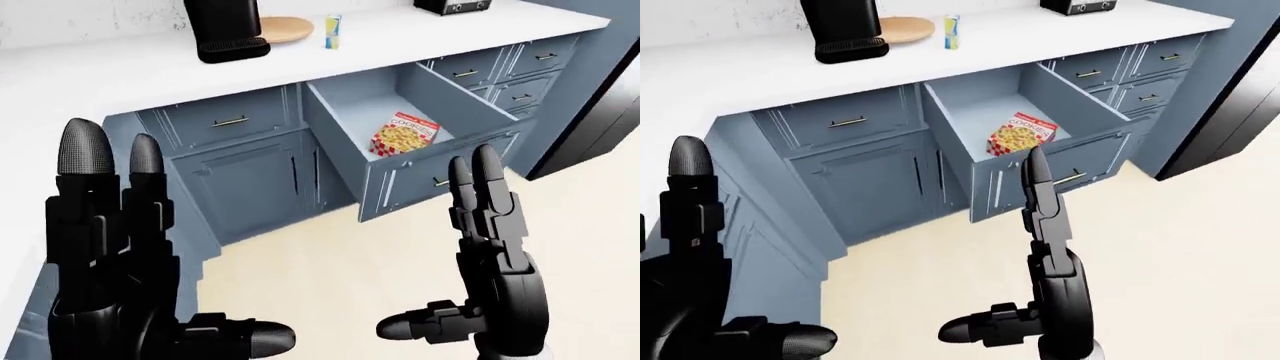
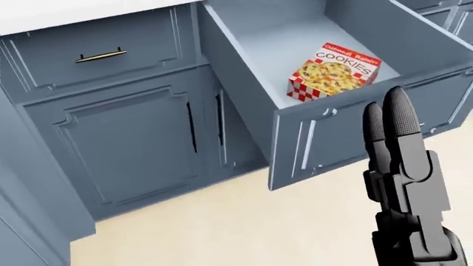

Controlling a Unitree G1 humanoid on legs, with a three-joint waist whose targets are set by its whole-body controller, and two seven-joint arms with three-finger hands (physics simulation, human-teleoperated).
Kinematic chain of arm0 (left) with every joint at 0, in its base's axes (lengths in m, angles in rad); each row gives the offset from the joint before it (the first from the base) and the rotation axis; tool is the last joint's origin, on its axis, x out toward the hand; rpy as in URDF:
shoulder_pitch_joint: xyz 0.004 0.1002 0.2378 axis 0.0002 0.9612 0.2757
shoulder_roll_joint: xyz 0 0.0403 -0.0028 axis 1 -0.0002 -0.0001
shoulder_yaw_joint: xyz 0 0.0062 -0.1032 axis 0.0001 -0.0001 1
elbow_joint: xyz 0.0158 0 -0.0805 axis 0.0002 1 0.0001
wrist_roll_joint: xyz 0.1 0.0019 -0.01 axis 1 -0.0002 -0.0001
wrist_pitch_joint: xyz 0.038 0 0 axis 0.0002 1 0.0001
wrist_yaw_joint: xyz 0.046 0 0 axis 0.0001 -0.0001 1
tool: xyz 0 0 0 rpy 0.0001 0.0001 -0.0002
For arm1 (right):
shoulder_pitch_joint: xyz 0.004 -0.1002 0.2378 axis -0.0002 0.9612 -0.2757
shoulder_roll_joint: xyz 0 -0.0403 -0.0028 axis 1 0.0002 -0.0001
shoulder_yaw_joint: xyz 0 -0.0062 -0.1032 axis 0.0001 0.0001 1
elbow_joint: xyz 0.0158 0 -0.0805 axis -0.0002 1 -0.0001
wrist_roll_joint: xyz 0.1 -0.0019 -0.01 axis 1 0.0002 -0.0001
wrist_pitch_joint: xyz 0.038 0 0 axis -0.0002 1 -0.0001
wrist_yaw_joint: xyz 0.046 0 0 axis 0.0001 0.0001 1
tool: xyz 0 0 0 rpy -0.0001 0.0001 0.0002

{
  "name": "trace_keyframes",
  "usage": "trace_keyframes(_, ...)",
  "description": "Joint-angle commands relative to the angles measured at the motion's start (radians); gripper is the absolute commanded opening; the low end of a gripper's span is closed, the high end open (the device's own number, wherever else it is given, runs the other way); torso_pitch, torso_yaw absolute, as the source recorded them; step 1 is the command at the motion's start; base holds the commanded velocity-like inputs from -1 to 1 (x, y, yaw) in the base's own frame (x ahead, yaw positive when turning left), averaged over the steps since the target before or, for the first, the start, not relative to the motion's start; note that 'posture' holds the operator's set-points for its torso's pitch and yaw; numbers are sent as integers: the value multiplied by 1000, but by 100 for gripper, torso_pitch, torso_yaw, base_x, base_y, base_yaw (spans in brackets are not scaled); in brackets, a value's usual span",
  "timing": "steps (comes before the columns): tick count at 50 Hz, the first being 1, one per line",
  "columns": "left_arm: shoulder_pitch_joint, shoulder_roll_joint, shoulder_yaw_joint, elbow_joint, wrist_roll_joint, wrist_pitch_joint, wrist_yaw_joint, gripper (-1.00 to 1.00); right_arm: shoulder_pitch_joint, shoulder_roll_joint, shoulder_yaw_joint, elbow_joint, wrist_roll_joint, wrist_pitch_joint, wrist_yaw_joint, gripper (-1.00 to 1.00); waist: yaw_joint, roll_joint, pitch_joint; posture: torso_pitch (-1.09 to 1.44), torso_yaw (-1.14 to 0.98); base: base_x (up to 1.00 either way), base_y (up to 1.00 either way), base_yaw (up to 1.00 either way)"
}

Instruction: Close the right drawer.

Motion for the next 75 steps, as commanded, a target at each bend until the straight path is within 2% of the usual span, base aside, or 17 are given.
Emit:
trace_keyframes(1, -9, -1, -7, -44, -3, -24, -1, 100, -8, -2, -9, -59, 5, -21, -9, 100, -4, 2, -10, 0, 0, 0, 0, -33)
trace_keyframes(7, -9, -1, -5, -46, -5, -24, -2, 100, -8, -2, -10, -61, 9, -22, -9, 100, -5, -55, -10, 0, 0, 0, 0, -33)
trace_keyframes(11, -8, -2, -5, -45, -6, -27, -4, 100, -11, -1, -6, -83, 5, 2, -9, 100, -19, -139, -24, 0, 0, 0, 0, -48)
trace_keyframes(12, -8, -2, -5, -45, -7, -26, -4, 100, -12, -1, -7, -87, 5, 7, -9, 100, -28, -101, -16, 0, 0, 0, 0, -48)
trace_keyframes(21, -5, -1, -11, -49, -1, -24, -3, 100, -14, -4, -12, -76, 12, -2, -8, 100, -19, -37, 4, 0, 0, 0, 0, -49)
trace_keyframes(24, -3, 0, -14, -50, 0, -26, -4, 100, -15, -1, -7, -98, 6, 20, -7, 100, -13, 41, -15, 0, 0, 0, 0, -49)
trace_keyframes(34, -4, 1, -12, -44, -3, -30, -7, 100, -15, -3, -8, -90, 6, 13, -9, 100, -5, -48, -10, 0, 0, 0, 0, -49)
trace_keyframes(38, -3, 1, -15, -45, -2, -29, -6, 100, -8, -4, -14, -68, 13, -15, -8, 100, -13, -139, -32, 0, 0, 0, 0, -48)
trace_keyframes(39, -2, 1, -16, -43, -1, -31, -7, 100, -8, -4, -13, -68, 11, -15, -8, 100, -23, -109, -26, 0, 0, 0, 0, -49)
trace_keyframes(48, -1, 3, -20, -39, 1, -36, -5, 100, -13, -2, -8, -80, 4, 5, -8, 100, -21, -39, 7, 0, 0, 0, 0, -49)
trace_keyframes(52, 1, 4, -18, -34, -2, -43, -6, 100, -15, -2, -6, -84, 1, 11, -9, 100, -6, 46, -8, 0, 0, 0, 0, -48)
trace_keyframes(53, 1, 4, -18, -33, -3, -44, -6, 100, -16, -1, -6, -85, 2, 13, -9, 100, 1, 2, 6, 0, 0, 0, 0, -49)
trace_keyframes(55, 3, 3, -19, -31, -2, -47, -7, 100, -16, -2, -5, -88, 0, 16, -9, 100, -8, 14, -2, 0, 0, 0, 0, -48)
trace_keyframes(62, 3, 3, -18, -39, -2, -39, -6, 100, -15, -4, -4, -88, 0, 16, -11, 100, -6, -57, -9, 0, 0, 0, 0, -49)
trace_keyframes(66, 1, 3, -19, -52, 0, -27, -4, 100, -17, -4, -5, -89, 1, 18, -11, 100, -20, -142, -26, 0, 0, 0, 0, -48)
trace_keyframes(67, 0, 3, -18, -53, 0, -24, -4, 100, -17, -4, -5, -91, 1, 20, -10, 100, -28, -105, -18, 0, 0, 0, 0, -48)
trace_keyframes(75, -7, 2, -12, -55, 0, -18, -3, 100, -14, -4, -10, -84, 4, 9, -9, 100, -22, -49, 2, 0, 0, 0, 0, -49)
